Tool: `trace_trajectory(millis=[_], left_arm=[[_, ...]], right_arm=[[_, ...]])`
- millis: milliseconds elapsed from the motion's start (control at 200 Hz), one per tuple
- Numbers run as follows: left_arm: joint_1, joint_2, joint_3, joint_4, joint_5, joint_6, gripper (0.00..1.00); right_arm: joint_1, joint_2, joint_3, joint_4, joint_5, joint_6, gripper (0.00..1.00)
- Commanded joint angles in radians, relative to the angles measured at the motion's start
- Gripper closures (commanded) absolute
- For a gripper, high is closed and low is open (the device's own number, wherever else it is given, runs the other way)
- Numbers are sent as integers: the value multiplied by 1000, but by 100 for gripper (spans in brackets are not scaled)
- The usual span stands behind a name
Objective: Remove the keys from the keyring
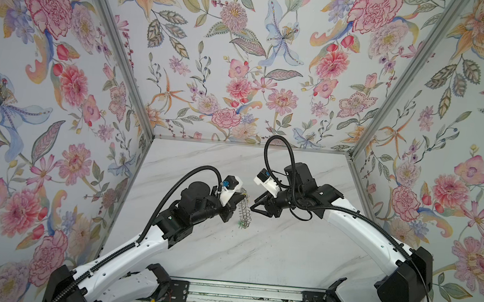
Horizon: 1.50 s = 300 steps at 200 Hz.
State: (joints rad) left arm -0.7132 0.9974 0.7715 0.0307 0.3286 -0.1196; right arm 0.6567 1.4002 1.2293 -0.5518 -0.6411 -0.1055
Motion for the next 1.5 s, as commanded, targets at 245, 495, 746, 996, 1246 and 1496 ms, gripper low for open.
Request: trace_trajectory(millis=[245, 495, 746, 996, 1246, 1496], left_arm=[[4, 69, 96, -7, -111, -20, 99], [-2, 81, 110, 5, -115, -40, 99], [-8, 74, 119, -16, -123, -42, 99], [-11, 102, 144, -54, -143, -34, 99], [-14, 116, 150, -47, -128, -37, 99], [-25, 124, 157, -43, -129, -38, 99]], right_arm=[[43, -120, -121, 244, 63, 162, 51], [92, -59, -166, 330, 200, 216, 49], [71, 4, -111, 277, 367, 240, 49], [125, -63, -146, 367, 346, 149, 50], [129, -141, -218, 483, 365, 90, 57], [124, -63, -196, 555, 303, 107, 72]])
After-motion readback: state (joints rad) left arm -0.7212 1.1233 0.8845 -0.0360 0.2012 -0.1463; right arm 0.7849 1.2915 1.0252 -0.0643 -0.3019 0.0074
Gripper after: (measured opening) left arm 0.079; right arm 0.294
